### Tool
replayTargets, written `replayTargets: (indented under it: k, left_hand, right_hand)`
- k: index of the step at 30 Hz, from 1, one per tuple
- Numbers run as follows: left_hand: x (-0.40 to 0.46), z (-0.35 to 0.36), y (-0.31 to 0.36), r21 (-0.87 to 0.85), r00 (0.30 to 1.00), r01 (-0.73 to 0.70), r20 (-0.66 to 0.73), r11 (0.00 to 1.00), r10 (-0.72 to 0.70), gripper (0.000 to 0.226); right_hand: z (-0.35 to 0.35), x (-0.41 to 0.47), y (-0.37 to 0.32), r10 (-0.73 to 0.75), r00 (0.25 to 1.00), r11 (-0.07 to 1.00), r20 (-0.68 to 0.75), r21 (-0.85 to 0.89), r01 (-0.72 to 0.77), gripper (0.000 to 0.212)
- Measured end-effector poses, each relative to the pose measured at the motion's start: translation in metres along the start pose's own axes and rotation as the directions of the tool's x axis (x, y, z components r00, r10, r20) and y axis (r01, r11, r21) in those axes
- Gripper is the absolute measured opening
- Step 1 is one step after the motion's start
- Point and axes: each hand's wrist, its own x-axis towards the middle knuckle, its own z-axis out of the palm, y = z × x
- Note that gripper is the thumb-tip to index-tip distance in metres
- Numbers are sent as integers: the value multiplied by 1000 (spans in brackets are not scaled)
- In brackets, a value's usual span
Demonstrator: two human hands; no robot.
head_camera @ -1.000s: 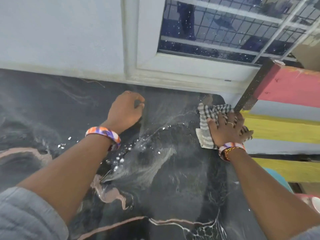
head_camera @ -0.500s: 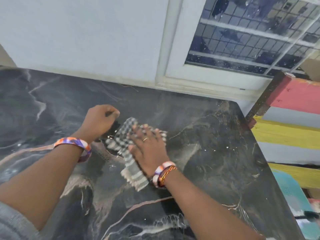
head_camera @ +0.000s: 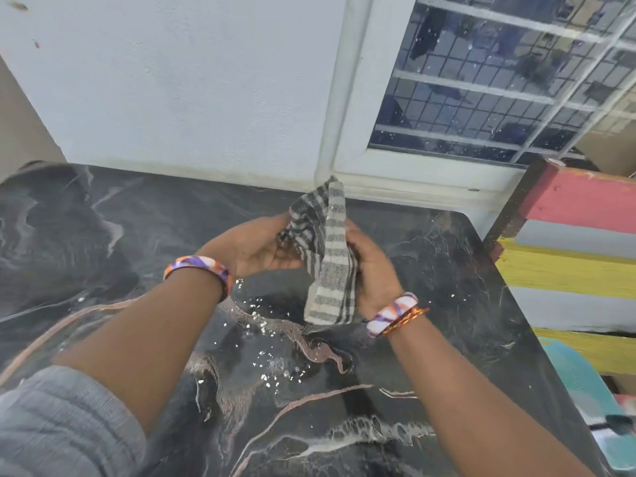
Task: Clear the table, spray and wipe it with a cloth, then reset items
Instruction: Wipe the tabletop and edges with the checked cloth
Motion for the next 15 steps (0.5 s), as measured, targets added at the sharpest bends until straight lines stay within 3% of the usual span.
replayTargets:
  k: [2,4,6,8,10,13,15]
  left_hand:
    - [2,8,11,-61,996,-61,-61,996,58,22]
    - [5,14,23,-83,985,-131,-123,988,120,13]
    - [9,23,34,2,969,-207,-141,978,205,7]
    - [12,33,43,114,950,-262,-146,958,277,17]
    - [14,41,48,99,938,-287,-172,953,301,20]
    - [17,45,54,-65,937,-313,-186,947,297,31]
    - [21,44,55,-101,925,-341,-215,935,314,26]
  right_hand:
    - [-8,1,-15,-67,995,992,-76,-110,58,20]
    - [-15,1,-29,-64,991,976,-115,-214,38,28]
    - [-13,0,-44,-18,990,946,-138,-323,-27,44]
    - [-5,0,-56,-55,988,881,-142,-473,-19,40]
    - [1,6,-61,-177,976,785,-130,-616,60,24]
    - [6,14,-60,-379,915,636,-136,-757,150,28]
    - [6,21,-61,-459,872,568,-171,-811,140,23]
